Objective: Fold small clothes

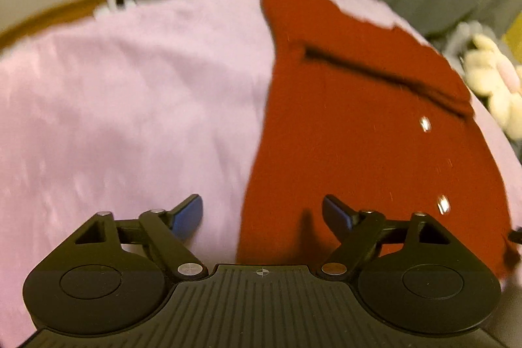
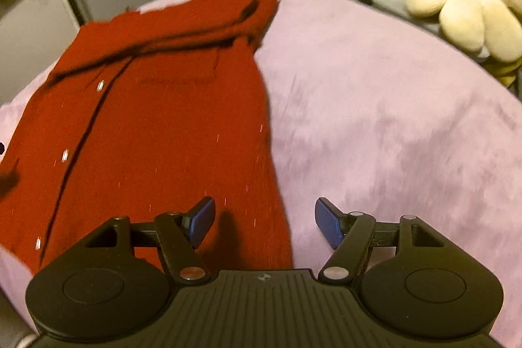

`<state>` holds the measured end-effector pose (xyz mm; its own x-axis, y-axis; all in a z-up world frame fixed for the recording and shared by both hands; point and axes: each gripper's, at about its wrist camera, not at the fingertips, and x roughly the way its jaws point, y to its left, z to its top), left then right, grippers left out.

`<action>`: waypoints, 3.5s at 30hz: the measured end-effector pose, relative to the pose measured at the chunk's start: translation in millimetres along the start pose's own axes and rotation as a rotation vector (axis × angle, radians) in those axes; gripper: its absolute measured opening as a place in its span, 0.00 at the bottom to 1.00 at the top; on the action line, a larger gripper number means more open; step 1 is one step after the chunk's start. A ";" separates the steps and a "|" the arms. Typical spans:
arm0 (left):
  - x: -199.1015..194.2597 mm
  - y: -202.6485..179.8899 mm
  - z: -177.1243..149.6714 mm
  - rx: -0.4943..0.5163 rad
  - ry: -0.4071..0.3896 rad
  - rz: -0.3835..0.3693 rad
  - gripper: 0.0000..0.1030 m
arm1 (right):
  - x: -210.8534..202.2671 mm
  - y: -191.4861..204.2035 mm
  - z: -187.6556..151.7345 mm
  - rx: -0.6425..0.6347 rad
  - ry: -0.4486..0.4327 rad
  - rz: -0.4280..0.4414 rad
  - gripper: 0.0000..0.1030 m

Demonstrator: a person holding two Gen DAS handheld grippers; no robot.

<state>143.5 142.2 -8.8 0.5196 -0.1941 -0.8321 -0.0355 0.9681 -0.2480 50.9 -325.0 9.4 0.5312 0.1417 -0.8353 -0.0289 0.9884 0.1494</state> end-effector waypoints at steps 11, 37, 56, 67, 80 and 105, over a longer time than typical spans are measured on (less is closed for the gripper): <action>11.8 -10.6 -11.1 0.083 0.161 -0.078 0.58 | 7.9 0.0 -4.4 -0.004 0.097 0.053 0.51; 10.4 -21.8 -5.1 0.183 0.242 -0.313 0.12 | 13.1 20.0 31.7 0.005 0.111 0.275 0.11; 7.8 2.4 130.7 -0.311 -0.272 -0.184 0.22 | 34.6 -18.6 147.4 0.362 -0.366 0.067 0.53; 29.1 16.3 90.7 0.053 -0.207 -0.222 0.63 | 68.2 -11.6 111.4 -0.017 -0.275 -0.009 0.63; 66.6 -11.5 128.6 0.016 -0.163 -0.309 0.40 | 106.4 27.8 162.6 -0.112 -0.345 -0.086 0.30; 86.0 -3.4 117.4 0.291 -0.095 -0.231 0.77 | 130.6 37.1 198.9 -0.035 -0.341 0.017 0.73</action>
<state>288.5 140.8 -21.2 0.5626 -0.4105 -0.7176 0.3288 0.9075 -0.2613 287.6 -280.9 11.2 0.7828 0.1378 -0.6068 -0.0665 0.9881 0.1386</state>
